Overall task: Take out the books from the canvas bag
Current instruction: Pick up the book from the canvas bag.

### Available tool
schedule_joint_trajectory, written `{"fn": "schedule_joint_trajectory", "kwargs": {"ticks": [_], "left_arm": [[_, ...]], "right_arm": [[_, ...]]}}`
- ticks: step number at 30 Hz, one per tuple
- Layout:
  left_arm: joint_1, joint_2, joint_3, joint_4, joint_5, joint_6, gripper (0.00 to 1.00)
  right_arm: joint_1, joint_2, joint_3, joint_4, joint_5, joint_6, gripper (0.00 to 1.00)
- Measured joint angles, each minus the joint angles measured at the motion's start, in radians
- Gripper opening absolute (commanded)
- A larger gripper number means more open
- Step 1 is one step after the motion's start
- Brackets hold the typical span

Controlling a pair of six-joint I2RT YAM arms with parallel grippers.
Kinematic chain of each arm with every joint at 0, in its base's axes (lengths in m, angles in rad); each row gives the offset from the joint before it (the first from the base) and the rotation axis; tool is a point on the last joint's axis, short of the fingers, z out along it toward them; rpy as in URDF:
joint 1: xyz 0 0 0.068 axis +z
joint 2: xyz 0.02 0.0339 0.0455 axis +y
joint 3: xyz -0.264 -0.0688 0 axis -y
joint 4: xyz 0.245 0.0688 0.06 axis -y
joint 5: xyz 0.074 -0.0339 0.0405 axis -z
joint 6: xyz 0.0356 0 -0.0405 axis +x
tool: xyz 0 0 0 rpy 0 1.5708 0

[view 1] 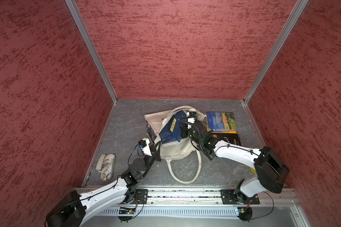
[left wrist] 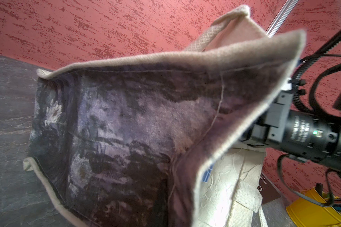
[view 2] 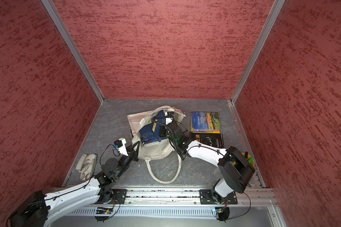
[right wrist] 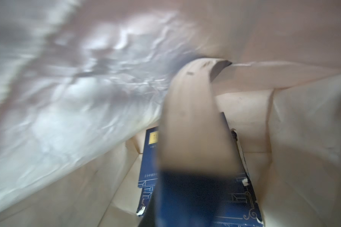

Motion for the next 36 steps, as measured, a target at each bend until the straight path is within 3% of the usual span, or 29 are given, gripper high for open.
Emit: {"fn": "schedule_joint_trajectory", "kwargs": {"ticks": [9, 21, 29, 36], "left_arm": [[0.0, 0.001, 0.013, -0.026, -0.013, -0.019, 0.0], [0.0, 0.0, 0.016, -0.042, -0.022, -0.036, 0.0], [0.001, 0.0, 0.018, -0.05, -0.024, -0.044, 0.0], [0.002, 0.0, 0.027, -0.073, -0.028, -0.056, 0.0]], "right_arm": [[0.005, -0.228, -0.056, -0.005, -0.128, -0.03, 0.0], [0.005, -0.34, -0.053, 0.006, -0.192, 0.001, 0.0], [-0.008, -0.412, -0.037, 0.002, -0.06, 0.039, 0.0], [-0.126, -0.512, -0.036, -0.031, 0.109, 0.122, 0.0]]}}
